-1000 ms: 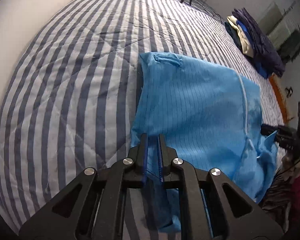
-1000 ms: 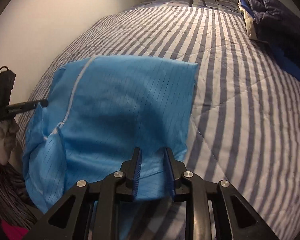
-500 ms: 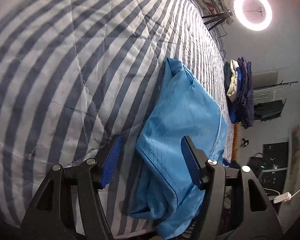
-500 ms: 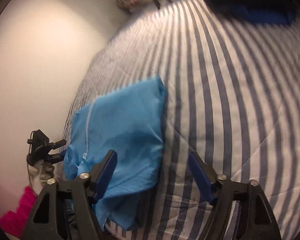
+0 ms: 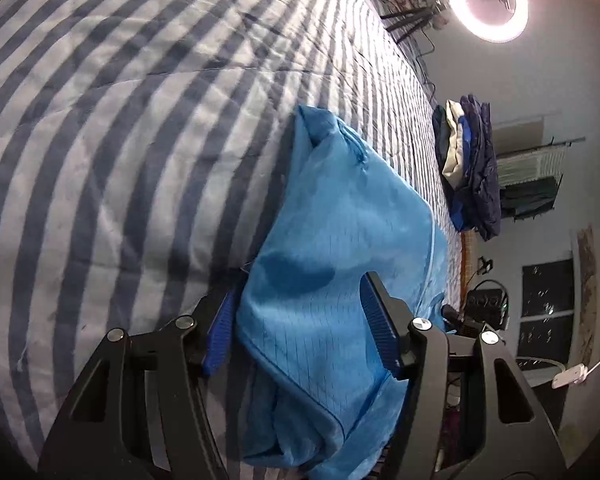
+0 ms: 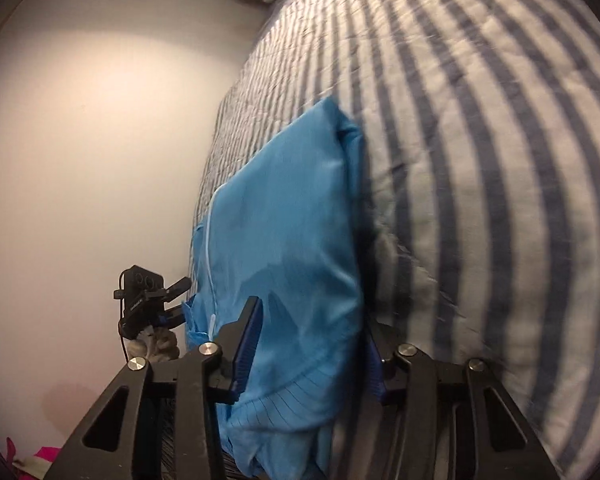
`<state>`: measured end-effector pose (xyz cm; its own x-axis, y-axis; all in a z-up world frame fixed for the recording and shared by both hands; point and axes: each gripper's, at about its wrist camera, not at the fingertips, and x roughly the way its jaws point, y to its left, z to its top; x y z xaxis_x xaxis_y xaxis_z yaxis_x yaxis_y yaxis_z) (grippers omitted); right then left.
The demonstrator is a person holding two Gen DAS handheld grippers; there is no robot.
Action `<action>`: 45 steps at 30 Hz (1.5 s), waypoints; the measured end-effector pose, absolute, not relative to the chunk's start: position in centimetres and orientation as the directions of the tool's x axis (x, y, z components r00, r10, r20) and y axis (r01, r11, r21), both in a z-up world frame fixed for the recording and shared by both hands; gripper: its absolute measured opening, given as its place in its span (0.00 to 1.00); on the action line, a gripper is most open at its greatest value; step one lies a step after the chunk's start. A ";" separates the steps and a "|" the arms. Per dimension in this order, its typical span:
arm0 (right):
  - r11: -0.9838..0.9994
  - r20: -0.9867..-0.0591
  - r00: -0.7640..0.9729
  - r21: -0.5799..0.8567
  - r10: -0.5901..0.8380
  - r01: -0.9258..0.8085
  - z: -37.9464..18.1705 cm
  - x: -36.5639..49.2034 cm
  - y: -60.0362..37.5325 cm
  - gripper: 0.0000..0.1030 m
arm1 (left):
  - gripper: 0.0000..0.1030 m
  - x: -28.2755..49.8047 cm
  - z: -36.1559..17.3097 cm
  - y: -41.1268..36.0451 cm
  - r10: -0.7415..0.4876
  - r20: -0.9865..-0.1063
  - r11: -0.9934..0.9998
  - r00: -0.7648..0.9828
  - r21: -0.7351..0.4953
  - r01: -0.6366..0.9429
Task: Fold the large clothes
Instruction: 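Grasp the folded coat's sides with the left tool while the right tool grasps the other side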
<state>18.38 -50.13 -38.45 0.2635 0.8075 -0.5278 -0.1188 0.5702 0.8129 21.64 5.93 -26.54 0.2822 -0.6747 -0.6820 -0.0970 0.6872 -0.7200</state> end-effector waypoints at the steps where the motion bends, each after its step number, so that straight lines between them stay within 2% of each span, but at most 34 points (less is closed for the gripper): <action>1: 0.579 -0.535 0.263 0.805 0.803 -0.131 -38.4 18.5 -49.4 0.43 | 0.48 21.8 -26.4 5.5 -0.662 -0.694 0.702 0.281 -0.706 -0.091; 3: 0.607 -0.560 0.264 0.779 0.785 -0.155 -38.0 18.3 -48.2 0.39 | 0.37 22.0 -26.4 4.7 -0.626 -0.726 0.737 0.284 -0.670 -0.088; 5: 0.647 -0.598 0.264 0.743 0.757 -0.172 -37.7 17.9 -47.2 0.26 | 0.28 22.0 -26.3 4.4 -0.611 -0.739 0.753 0.284 -0.653 -0.080; 6: 0.661 -0.611 0.265 0.730 0.746 -0.177 -37.3 17.0 -47.4 0.23 | 0.20 22.0 -26.2 3.8 -0.603 -0.748 0.766 0.278 -0.640 -0.060; 11: 0.762 -0.694 0.316 0.603 0.647 -0.235 -34.9 15.7 -45.8 0.09 | 0.12 20.9 -24.0 1.2 -0.504 -0.798 0.853 0.332 -0.521 0.042; 16: 0.852 -0.758 0.390 0.443 0.522 -0.279 -31.9 13.8 -43.6 0.04 | 0.07 18.7 -20.8 -1.4 -0.406 -0.812 0.913 0.419 -0.376 0.157; 20: 0.899 -0.797 0.433 0.305 0.421 -0.313 -29.9 12.4 -41.3 0.03 | 0.06 17.7 -20.0 -2.2 -0.406 -0.797 0.913 0.446 -0.370 0.170; 24: 0.917 -0.806 0.462 0.239 0.371 -0.320 -28.6 11.7 -40.4 0.03 | 0.05 17.2 -20.0 -1.8 -0.421 -0.789 0.905 0.447 -0.396 0.153; 29: 0.926 -0.802 0.495 0.183 0.335 -0.329 -27.0 10.5 -39.1 0.03 | 0.05 16.5 -18.8 -1.2 -0.441 -0.761 0.895 0.475 -0.413 0.170; 32: 0.928 -0.810 0.483 0.189 0.332 -0.320 -27.3 10.6 -39.8 0.03 | 0.05 17.4 -20.0 -1.2 -0.467 -0.777 0.880 0.422 -0.453 0.141; 33: 0.929 -0.815 0.476 0.190 0.330 -0.317 -27.9 11.0 -40.3 0.03 | 0.09 18.2 -21.4 -1.2 -0.468 -0.800 0.880 0.375 -0.463 0.109; 34: 0.931 -0.823 0.468 0.188 0.323 -0.312 -28.5 11.1 -40.6 0.03 | 0.21 18.6 -22.4 -1.1 -0.469 -0.816 0.878 0.339 -0.471 0.083; 35: 0.932 -0.830 0.455 0.197 0.324 -0.304 -29.2 11.3 -41.4 0.03 | 0.27 18.9 -23.4 -0.9 -0.472 -0.824 0.875 0.313 -0.481 0.054; 36: 0.931 -0.832 0.445 0.211 0.331 -0.296 -29.6 11.5 -41.8 0.03 | 0.38 18.9 -23.9 -0.7 -0.477 -0.823 0.870 0.307 -0.491 0.035; 37: 0.925 -0.831 0.429 0.247 0.355 -0.289 -30.3 11.7 -42.5 0.04 | 0.42 18.9 -24.4 -0.3 -0.485 -0.819 0.863 0.305 -0.505 0.015; 39: 0.916 -0.820 0.420 0.291 0.387 -0.277 -30.9 11.8 -43.4 0.11 | 0.42 19.0 -25.3 0.5 -0.524 -0.799 0.834 0.295 -0.552 -0.016; 41: 0.910 -0.813 0.414 0.330 0.409 -0.251 -31.5 11.9 -44.6 0.32 | 0.42 19.2 -25.8 0.8 -0.550 -0.780 0.813 0.299 -0.582 -0.021; 43: 0.891 -0.802 0.390 0.401 0.454 -0.212 -32.4 11.9 -45.9 0.37 | 0.42 19.3 -25.8 1.2 -0.566 -0.769 0.798 0.297 -0.601 -0.034; 45: 0.844 -0.762 0.367 0.504 0.534 -0.183 -33.3 11.8 -47.2 0.37 | 0.42 19.4 -26.2 1.7 -0.588 -0.750 0.776 0.302 -0.629 -0.051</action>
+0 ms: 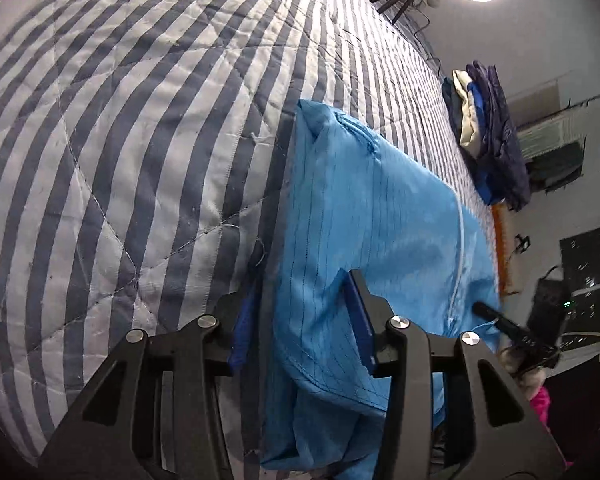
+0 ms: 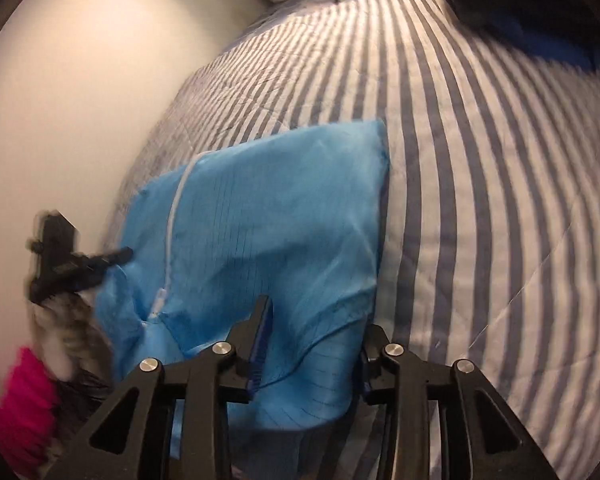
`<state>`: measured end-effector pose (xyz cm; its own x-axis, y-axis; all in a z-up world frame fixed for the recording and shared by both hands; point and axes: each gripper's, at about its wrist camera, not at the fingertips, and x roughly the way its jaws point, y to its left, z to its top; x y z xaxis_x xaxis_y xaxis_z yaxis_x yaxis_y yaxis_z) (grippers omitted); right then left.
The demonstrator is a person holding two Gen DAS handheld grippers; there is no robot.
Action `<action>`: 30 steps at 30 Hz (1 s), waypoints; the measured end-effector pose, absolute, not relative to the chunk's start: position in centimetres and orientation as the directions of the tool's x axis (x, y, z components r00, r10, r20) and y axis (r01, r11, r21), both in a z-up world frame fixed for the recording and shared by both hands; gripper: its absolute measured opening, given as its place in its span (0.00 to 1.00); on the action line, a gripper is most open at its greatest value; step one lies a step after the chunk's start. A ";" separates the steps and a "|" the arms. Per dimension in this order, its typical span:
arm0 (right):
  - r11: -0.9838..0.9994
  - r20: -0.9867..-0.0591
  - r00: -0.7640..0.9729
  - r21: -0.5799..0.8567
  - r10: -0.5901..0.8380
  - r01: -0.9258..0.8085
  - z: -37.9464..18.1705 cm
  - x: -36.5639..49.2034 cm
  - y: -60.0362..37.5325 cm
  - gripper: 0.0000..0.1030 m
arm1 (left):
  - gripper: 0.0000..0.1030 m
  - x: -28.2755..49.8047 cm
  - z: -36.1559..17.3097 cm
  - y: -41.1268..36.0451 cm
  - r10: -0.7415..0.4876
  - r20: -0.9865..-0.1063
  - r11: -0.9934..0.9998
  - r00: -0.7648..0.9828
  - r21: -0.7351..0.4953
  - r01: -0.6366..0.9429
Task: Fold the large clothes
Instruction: 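Grasp the folded coat's sides with the left tool while the right tool grasps the other side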
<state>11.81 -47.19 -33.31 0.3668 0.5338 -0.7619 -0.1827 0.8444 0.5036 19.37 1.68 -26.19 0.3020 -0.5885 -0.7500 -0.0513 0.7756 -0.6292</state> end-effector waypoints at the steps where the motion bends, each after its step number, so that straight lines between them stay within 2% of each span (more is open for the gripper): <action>1: 0.817 -0.741 0.351 0.552 0.572 -0.165 -34.0 11.9 -47.6 0.37 | 0.42 19.3 -26.3 2.1 -0.599 -0.740 0.764 0.306 -0.642 -0.059; 5: 0.770 -0.707 0.320 0.621 0.630 -0.143 -35.5 12.6 -47.2 0.33 | 0.43 19.5 -26.7 1.9 -0.629 -0.712 0.739 0.313 -0.673 -0.045; 6: 0.779 -0.714 0.323 0.607 0.621 -0.156 -35.4 12.4 -46.7 0.31 | 0.32 19.5 -26.6 1.3 -0.613 -0.726 0.759 0.312 -0.651 -0.026; 7: 0.800 -0.732 0.329 0.575 0.596 -0.172 -35.1 12.2 -46.0 0.26 | 0.13 19.5 -26.5 0.5 -0.597 -0.743 0.780 0.303 -0.626 0.000; 10: 0.849 -0.772 0.352 0.486 0.529 -0.208 -34.1 11.9 -44.6 0.11 | 0.08 18.7 -25.2 -1.5 -0.517 -0.787 0.846 0.336 -0.529 0.064; 13: 0.891 -0.801 0.393 0.391 0.452 -0.229 -32.6 11.2 -43.5 0.05 | 0.06 17.4 -23.1 -2.8 -0.464 -0.798 0.883 0.384 -0.449 0.133; 17: 0.932 -0.817 0.460 0.248 0.348 -0.264 -30.2 9.6 -42.1 0.02 | 0.05 15.6 -20.5 -3.7 -0.456 -0.777 0.889 0.434 -0.415 0.193; 30: 0.956 -0.755 0.593 0.160 0.279 -0.247 -23.8 8.4 -44.8 0.01 | 0.03 17.2 -15.3 -8.5 -0.486 -0.719 0.873 0.497 -0.380 0.304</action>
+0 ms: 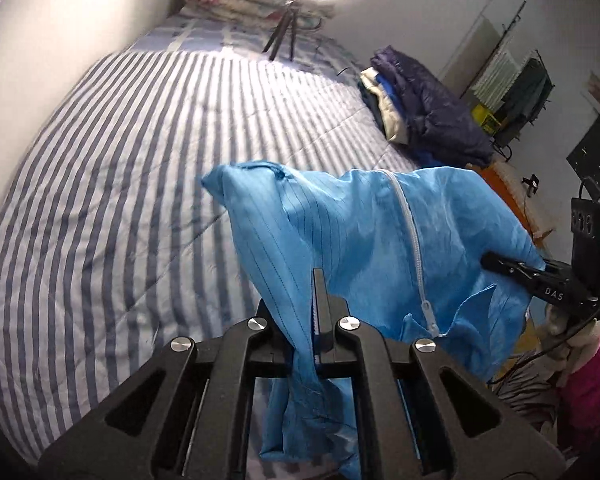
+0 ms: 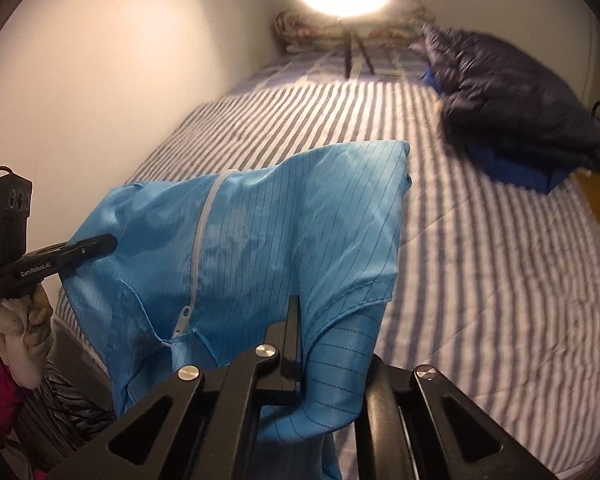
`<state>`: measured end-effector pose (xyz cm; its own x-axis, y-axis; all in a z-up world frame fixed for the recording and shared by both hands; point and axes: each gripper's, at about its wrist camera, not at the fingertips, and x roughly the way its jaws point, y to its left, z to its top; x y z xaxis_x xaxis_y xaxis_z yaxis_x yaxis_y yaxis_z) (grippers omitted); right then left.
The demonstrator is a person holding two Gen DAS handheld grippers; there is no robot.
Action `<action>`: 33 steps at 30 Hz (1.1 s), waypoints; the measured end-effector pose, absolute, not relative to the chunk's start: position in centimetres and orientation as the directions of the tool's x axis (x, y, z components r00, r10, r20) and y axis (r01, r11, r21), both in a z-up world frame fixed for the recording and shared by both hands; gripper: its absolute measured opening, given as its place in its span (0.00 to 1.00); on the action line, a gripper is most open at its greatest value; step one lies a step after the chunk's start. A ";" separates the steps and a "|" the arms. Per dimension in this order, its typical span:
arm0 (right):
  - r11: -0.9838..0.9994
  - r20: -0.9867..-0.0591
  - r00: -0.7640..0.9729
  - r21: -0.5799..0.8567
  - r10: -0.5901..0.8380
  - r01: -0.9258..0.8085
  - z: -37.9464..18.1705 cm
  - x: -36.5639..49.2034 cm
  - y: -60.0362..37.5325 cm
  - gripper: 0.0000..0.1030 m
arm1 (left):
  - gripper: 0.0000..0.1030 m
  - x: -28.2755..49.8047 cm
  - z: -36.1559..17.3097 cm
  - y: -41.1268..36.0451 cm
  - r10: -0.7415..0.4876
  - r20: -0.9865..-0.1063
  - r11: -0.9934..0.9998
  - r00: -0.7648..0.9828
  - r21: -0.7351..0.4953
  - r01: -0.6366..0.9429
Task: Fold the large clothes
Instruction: 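Grasp the folded coat's sides with the left tool while the right tool grasps the other side, then lift the folded coat with both tools and carry it toward the navy clothes stack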
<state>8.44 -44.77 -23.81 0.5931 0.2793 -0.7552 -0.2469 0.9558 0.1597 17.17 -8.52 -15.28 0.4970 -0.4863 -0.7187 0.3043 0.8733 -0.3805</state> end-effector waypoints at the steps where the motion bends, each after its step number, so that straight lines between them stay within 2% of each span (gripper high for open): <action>1: 0.957 -0.749 0.602 0.155 0.276 -0.246 -23.4 8.6 -45.1 0.01 | 0.03 17.6 -14.7 -9.2 -0.490 -0.710 0.871 0.506 -0.375 0.317; 3: 0.957 -0.746 0.606 0.152 0.276 -0.248 -22.9 9.0 -45.7 0.01 | 0.03 18.9 -13.9 -10.3 -0.494 -0.700 0.868 0.515 -0.363 0.340; 5: 0.957 -0.758 0.587 0.187 0.284 -0.220 -23.5 10.0 -46.6 0.01 | 0.03 20.7 -14.7 -10.6 -0.521 -0.709 0.853 0.475 -0.410 0.323; 11: 0.958 -0.821 0.494 0.243 0.285 -0.150 -28.5 12.8 -48.8 0.02 | 0.05 24.6 -20.8 -10.5 -0.581 -0.749 0.814 0.319 -0.546 0.200; 12: 0.960 -0.826 0.489 0.238 0.281 -0.150 -28.9 12.6 -49.0 0.02 | 0.11 24.7 -21.5 -10.5 -0.581 -0.759 0.814 0.295 -0.551 0.185; 13: 0.959 -0.830 0.480 0.239 0.283 -0.151 -29.4 12.8 -49.3 0.03 | 0.24 24.6 -22.3 -10.5 -0.561 -0.781 0.827 0.275 -0.538 0.163; 15: 0.958 -0.832 0.476 0.250 0.286 -0.139 -29.8 13.0 -50.0 0.06 | 0.41 24.1 -23.1 -9.8 -0.550 -0.789 0.834 0.275 -0.536 0.131; 16: 0.956 -0.830 0.473 0.263 0.294 -0.132 -29.9 13.1 -50.4 0.11 | 0.45 23.7 -23.5 -9.2 -0.556 -0.781 0.828 0.283 -0.549 0.114; 17: 0.953 -0.832 0.465 0.279 0.302 -0.120 -30.2 13.2 -51.1 0.24 | 0.46 23.5 -23.8 -8.9 -0.566 -0.775 0.821 0.281 -0.561 0.105; 19: 0.939 -0.830 0.444 0.326 0.339 -0.107 -30.7 13.6 -52.0 0.37 | 0.47 23.3 -24.8 -8.1 -0.580 -0.769 0.808 0.269 -0.585 0.069; 22: 0.910 -0.818 0.408 0.404 0.406 -0.094 -31.8 13.9 -52.9 0.42 | 0.48 23.1 -26.3 -7.5 -0.609 -0.754 0.784 0.246 -0.619 0.045; 25: 0.836 -0.764 0.369 0.544 0.528 -0.070 -33.5 14.3 -53.6 0.43 | 0.53 23.4 -26.9 -7.5 -0.689 -0.682 0.711 0.244 -0.702 0.045; 28: 0.765 -0.709 0.334 0.641 0.621 -0.058 -35.2 14.9 -53.5 0.45 | 0.52 23.7 -27.5 -7.8 -0.740 -0.631 0.655 0.233 -0.754 0.040; 29: 0.737 -0.685 0.333 0.674 0.649 -0.051 -35.7 15.1 -53.3 0.45 | 0.46 23.7 -27.9 -8.2 -0.757 -0.616 0.637 0.218 -0.770 0.041; 30: 0.724 -0.672 0.334 0.689 0.660 -0.044 -36.0 15.3 -53.1 0.45 | 0.29 23.7 -28.4 -8.8 -0.767 -0.612 0.628 0.192 -0.777 0.033; 31: 0.721 -0.669 0.338 0.692 0.662 -0.042 -36.0 15.1 -52.8 0.38 | 0.17 23.7 -28.7 -9.3 -0.763 -0.616 0.633 0.194 -0.774 0.031; 32: 0.733 -0.678 0.341 0.678 0.651 -0.049 -35.8 15.1 -52.2 0.27 | 0.13 23.5 -28.6 -9.7 -0.747 -0.632 0.652 0.209 -0.758 0.038; 33: 0.758 -0.696 0.346 0.648 0.629 -0.075 -35.2 14.9 -51.6 0.22 | 0.09 23.3 -28.2 -9.9 -0.732 -0.645 0.668 0.219 -0.742 0.050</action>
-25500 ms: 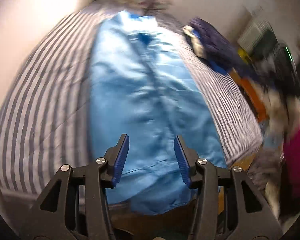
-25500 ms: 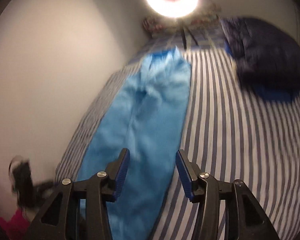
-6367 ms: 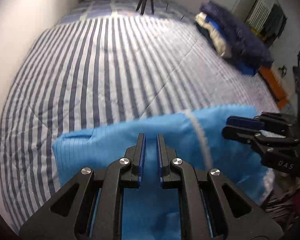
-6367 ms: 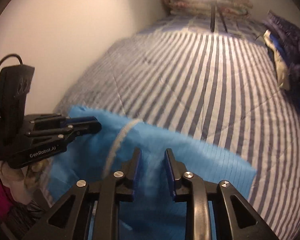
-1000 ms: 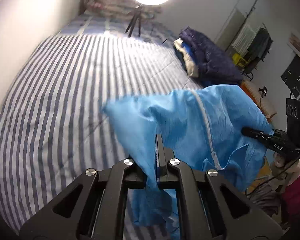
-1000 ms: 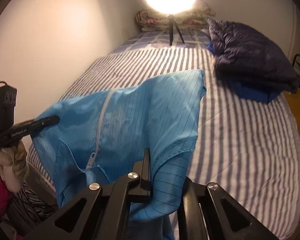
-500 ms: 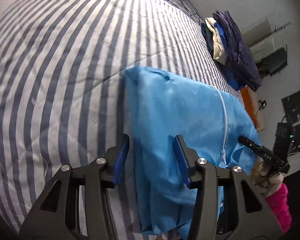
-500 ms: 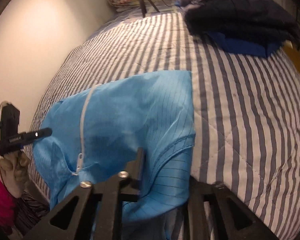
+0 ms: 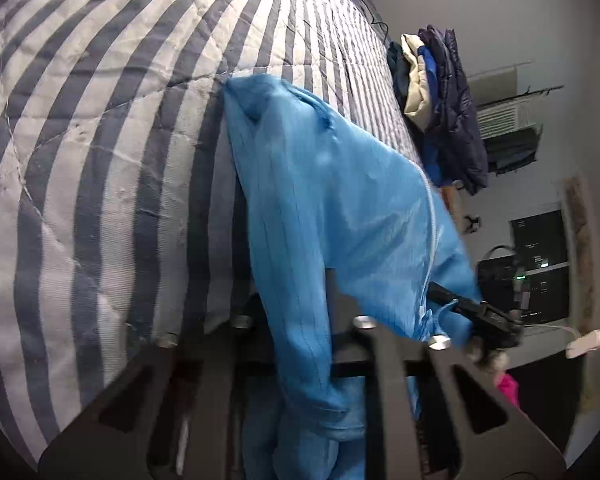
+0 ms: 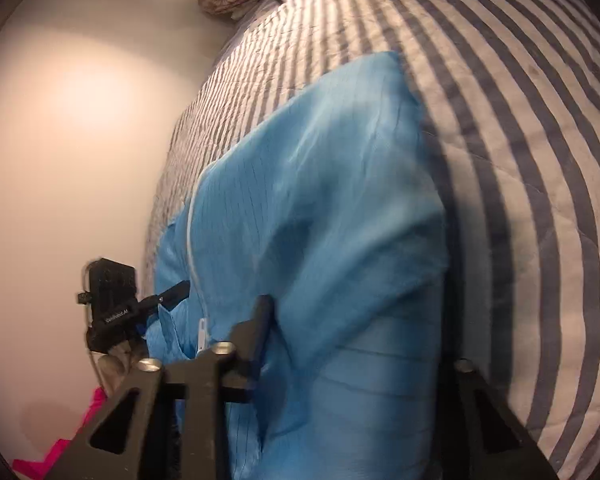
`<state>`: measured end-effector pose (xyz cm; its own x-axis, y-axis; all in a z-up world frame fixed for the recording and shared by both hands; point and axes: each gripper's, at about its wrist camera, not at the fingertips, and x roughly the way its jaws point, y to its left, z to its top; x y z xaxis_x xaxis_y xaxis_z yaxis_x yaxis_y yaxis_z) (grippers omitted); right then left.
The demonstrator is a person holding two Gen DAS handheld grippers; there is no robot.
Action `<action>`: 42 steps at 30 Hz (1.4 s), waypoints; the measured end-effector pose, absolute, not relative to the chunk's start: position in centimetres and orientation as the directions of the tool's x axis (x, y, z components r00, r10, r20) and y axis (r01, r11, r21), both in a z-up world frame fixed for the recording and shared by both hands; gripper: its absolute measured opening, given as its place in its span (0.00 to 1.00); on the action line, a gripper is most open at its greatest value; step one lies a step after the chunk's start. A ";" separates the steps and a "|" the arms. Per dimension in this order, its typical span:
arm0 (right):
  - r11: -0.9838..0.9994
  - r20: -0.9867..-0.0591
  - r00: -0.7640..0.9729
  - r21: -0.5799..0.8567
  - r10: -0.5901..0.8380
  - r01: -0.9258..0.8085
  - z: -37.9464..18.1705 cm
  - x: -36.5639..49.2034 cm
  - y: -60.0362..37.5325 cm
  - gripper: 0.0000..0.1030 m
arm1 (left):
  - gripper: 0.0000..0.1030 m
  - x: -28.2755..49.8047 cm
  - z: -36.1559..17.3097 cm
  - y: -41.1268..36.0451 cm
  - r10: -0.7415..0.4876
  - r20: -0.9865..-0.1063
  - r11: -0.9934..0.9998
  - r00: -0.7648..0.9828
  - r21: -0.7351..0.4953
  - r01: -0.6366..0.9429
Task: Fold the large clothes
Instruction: 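Lift the folded coat with both tools and carry it toward the navy clothes stack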
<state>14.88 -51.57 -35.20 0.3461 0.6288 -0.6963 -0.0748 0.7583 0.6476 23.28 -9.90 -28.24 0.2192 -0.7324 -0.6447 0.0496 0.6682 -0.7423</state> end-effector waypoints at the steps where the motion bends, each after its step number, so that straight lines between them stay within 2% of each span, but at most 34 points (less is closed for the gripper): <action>1: 0.786 -0.715 0.356 0.608 0.602 -0.109 -34.4 14.6 -50.9 0.14 | 0.07 23.0 -27.4 -10.3 -0.708 -0.665 0.697 0.237 -0.713 0.081; 2: 0.815 -0.733 0.372 0.564 0.570 -0.138 -33.6 14.2 -50.2 0.08 | 0.07 22.8 -26.5 -10.8 -0.679 -0.689 0.728 0.252 -0.675 0.117; 4: 0.857 -0.761 0.400 0.486 0.511 -0.170 -32.0 13.4 -49.4 0.05 | 0.05 22.3 -24.5 -11.2 -0.642 -0.715 0.766 0.277 -0.618 0.180; 9: 0.918 -0.775 0.492 0.331 0.396 -0.218 -27.8 11.6 -48.0 0.02 | 0.04 21.4 -19.2 -12.7 -0.595 -0.719 0.803 0.359 -0.513 0.304; 15: 0.944 -0.737 0.590 0.232 0.329 -0.236 -22.8 10.5 -48.2 0.02 | 0.04 22.0 -14.4 -13.7 -0.620 -0.667 0.785 0.413 -0.512 0.350; 23: 0.961 -0.684 0.676 0.170 0.276 -0.220 -16.0 12.9 -51.5 0.02 | 0.04 26.0 -8.4 -17.4 -0.655 -0.597 0.755 0.464 -0.485 0.441; 33: 0.985 -0.656 0.735 0.111 0.172 -0.131 -11.6 20.8 -58.5 0.02 | 0.04 34.2 -4.5 -25.9 -0.693 -0.545 0.714 0.472 -0.428 0.554; 42: 0.999 -0.642 0.766 -0.004 0.036 -0.050 -9.1 30.0 -64.1 0.02 | 0.04 43.0 -3.8 -34.1 -0.708 -0.525 0.696 0.472 -0.409 0.590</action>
